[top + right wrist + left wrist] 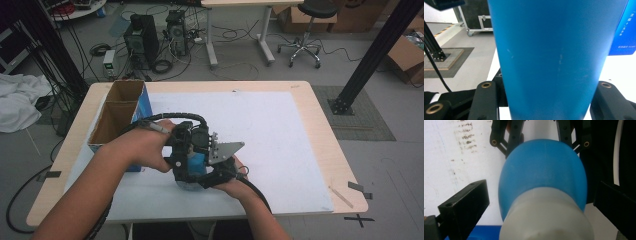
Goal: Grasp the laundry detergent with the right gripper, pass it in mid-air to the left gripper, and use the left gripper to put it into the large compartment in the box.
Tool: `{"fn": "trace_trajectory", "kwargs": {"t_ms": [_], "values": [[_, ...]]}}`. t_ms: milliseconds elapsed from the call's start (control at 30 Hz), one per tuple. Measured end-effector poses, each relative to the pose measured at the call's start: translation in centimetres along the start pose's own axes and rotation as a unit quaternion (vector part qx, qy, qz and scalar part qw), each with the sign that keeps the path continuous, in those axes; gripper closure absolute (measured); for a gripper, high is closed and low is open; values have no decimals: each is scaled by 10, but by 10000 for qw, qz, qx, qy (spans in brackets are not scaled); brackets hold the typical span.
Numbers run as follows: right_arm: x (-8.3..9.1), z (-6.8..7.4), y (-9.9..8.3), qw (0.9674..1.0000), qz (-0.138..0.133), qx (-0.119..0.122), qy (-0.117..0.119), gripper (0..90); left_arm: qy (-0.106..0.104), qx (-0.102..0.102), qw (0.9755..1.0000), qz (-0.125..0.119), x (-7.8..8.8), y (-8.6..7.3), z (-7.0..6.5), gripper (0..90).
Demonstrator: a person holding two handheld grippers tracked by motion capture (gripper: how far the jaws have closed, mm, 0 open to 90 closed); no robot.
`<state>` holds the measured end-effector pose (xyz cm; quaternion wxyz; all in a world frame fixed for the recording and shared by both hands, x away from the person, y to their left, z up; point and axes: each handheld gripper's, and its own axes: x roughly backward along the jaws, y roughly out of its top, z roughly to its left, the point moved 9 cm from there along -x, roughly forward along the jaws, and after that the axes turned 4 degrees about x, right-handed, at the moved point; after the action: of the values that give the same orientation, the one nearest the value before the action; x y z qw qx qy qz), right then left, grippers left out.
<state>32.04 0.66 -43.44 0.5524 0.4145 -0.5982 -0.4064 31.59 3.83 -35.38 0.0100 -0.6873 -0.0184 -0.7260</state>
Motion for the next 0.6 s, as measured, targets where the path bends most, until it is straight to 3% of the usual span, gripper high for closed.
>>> {"fn": "trace_trajectory", "kwargs": {"t_ms": [600], "values": [[-6,1,1,10000,-12,-1,-1,460,-3,9,9999,123,-6,-6,0,116]]}}
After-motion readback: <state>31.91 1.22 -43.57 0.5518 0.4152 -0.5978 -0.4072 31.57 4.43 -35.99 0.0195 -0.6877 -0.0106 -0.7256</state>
